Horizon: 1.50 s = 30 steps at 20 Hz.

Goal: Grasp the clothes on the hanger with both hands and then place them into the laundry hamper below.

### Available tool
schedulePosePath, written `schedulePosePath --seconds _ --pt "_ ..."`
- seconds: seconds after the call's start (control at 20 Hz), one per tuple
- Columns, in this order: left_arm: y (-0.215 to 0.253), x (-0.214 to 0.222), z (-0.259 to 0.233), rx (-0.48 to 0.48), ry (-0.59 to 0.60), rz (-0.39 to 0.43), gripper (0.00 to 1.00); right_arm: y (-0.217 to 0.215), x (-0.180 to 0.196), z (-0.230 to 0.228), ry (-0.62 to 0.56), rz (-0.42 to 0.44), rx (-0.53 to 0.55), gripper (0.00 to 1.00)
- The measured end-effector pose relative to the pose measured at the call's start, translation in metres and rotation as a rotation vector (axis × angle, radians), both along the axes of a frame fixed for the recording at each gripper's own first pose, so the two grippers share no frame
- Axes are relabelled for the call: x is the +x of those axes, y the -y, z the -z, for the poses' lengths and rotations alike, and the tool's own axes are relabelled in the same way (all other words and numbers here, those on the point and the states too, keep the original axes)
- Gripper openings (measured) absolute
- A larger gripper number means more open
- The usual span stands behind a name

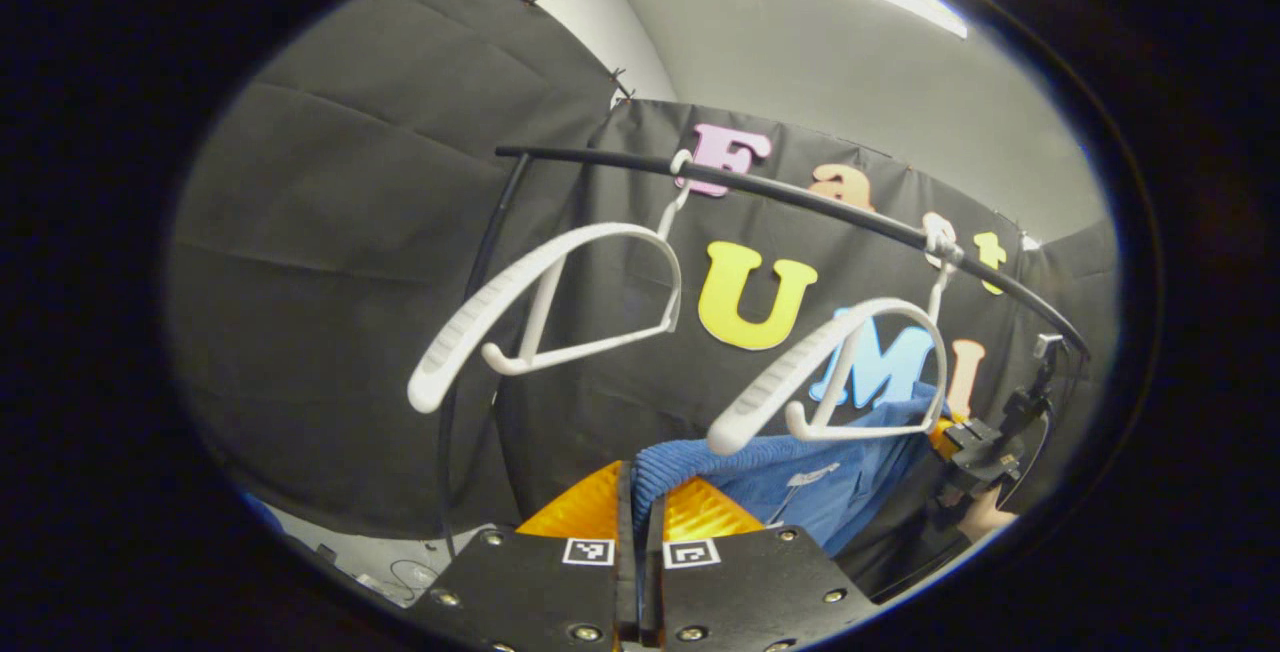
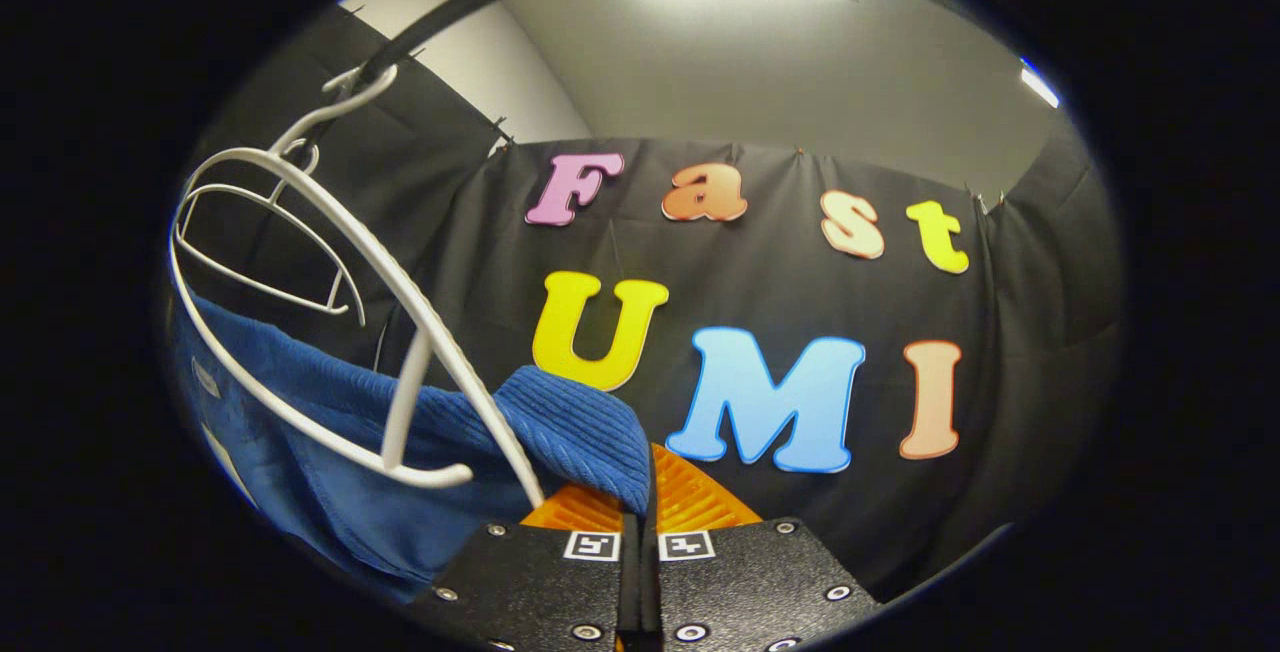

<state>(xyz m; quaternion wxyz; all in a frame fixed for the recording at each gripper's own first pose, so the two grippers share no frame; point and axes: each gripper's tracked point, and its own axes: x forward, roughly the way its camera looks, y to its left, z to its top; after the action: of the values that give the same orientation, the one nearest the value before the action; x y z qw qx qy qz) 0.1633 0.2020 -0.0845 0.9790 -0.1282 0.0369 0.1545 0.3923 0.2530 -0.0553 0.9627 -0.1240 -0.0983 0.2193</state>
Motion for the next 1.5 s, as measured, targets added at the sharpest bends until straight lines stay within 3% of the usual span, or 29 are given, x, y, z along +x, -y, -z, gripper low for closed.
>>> schedulePosePath --seconds 0.15,0.4,0.7,1.05,1.3,1.5 --pt "0.02 0.002 0.017 0.036 -0.054 -0.003 0.02 0.017 -0.007 0.02 -0.038 0.021 -0.008 0.0" --pt "0.042 -0.044 0.048 -0.041 -0.08 -0.068 0.03 0.041 -0.031 0.065 -0.14 0.02 0.012 0.0" --pt "0.064 -0.104 0.096 -0.079 -0.178 -0.155 0.03 0.061 -0.091 0.121 -0.333 -0.023 0.023 0.0" --pt "0.089 -0.158 0.097 -0.21 -0.194 -0.237 0.02 0.096 -0.17 0.168 -0.537 -0.042 0.026 0.0" --pt "0.097 -0.175 0.098 -0.153 -0.266 -0.166 0.03 0.116 -0.225 0.188 -0.627 -0.016 0.002 0.0" --pt "0.114 -0.163 0.102 -0.106 -0.3 -0.038 0.03 0.113 -0.259 0.184 -0.65 0.01 0.017 0.0"
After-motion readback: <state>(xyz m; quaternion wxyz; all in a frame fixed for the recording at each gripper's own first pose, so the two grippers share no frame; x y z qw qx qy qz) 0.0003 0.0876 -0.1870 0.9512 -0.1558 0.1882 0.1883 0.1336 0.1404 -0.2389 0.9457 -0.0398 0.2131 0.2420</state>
